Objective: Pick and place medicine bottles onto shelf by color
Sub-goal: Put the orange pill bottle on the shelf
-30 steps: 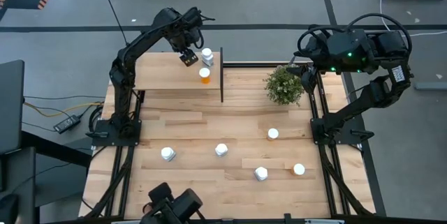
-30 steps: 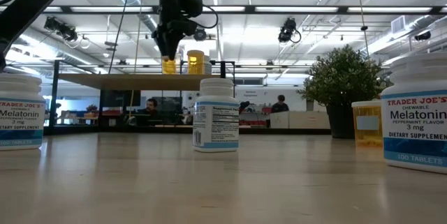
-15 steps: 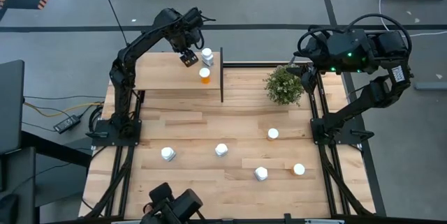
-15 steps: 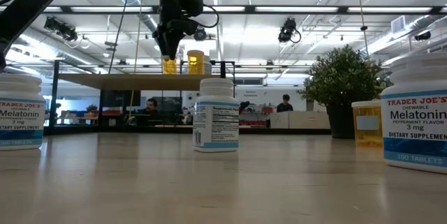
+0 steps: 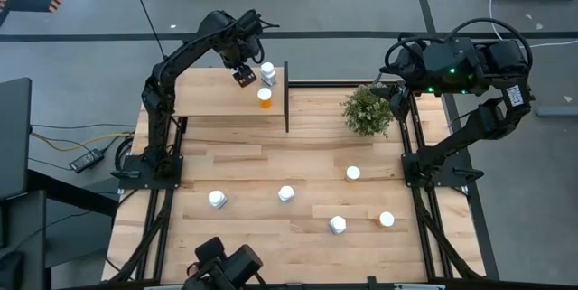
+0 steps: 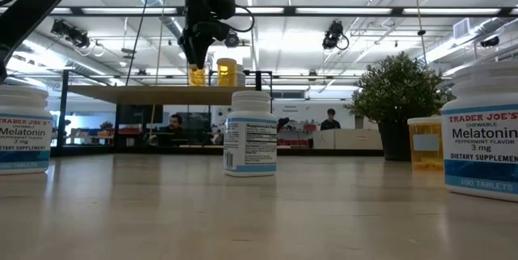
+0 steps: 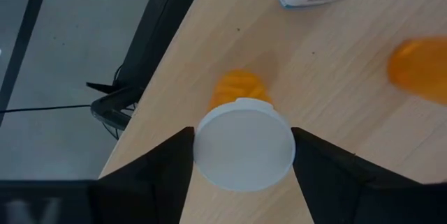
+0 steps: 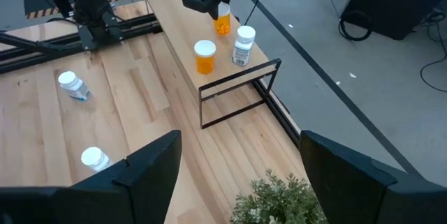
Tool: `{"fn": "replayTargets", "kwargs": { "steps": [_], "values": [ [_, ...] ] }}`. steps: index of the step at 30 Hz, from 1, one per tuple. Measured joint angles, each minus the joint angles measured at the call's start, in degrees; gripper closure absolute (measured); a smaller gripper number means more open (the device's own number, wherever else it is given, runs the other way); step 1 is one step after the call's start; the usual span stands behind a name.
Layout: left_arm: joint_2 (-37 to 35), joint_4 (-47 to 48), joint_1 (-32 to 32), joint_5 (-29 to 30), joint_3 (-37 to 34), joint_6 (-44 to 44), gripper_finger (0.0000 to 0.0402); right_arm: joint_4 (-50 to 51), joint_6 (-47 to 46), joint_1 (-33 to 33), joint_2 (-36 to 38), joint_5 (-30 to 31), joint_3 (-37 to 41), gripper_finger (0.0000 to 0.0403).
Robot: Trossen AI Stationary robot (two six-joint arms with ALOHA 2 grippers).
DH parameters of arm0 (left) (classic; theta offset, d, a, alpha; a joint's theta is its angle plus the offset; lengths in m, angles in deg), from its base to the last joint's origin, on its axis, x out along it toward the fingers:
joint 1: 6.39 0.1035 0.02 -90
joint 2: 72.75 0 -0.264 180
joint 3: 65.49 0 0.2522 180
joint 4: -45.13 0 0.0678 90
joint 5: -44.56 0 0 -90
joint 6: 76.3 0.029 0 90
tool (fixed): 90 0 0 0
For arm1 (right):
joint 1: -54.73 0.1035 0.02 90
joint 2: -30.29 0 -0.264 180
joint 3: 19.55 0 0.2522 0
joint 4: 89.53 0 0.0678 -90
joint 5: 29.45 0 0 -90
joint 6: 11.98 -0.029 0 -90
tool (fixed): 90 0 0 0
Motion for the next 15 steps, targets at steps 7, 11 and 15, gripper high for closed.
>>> {"fn": "replayTargets", "kwargs": {
  "steps": [7, 11, 15],
  "values": [
    [0.0, 0.0, 0.0, -0.02, 0.0, -0.04, 0.016, 0.0, 0.0, 0.02, 0.0, 0.02, 0.0, 0.0105],
    [0.0, 0.0, 0.0, -0.03, 0.0, -0.17, 0.0155, 0.01, 0.0, 0.02, 0.0, 0.02, 0.0, 0.0105],
    [0.0, 0.0, 0.0, -0.02, 0.0, -0.22, 0.0155, 0.0, 0.01, 0.02, 0.0, 0.02, 0.0, 0.0105]
  ]
}}
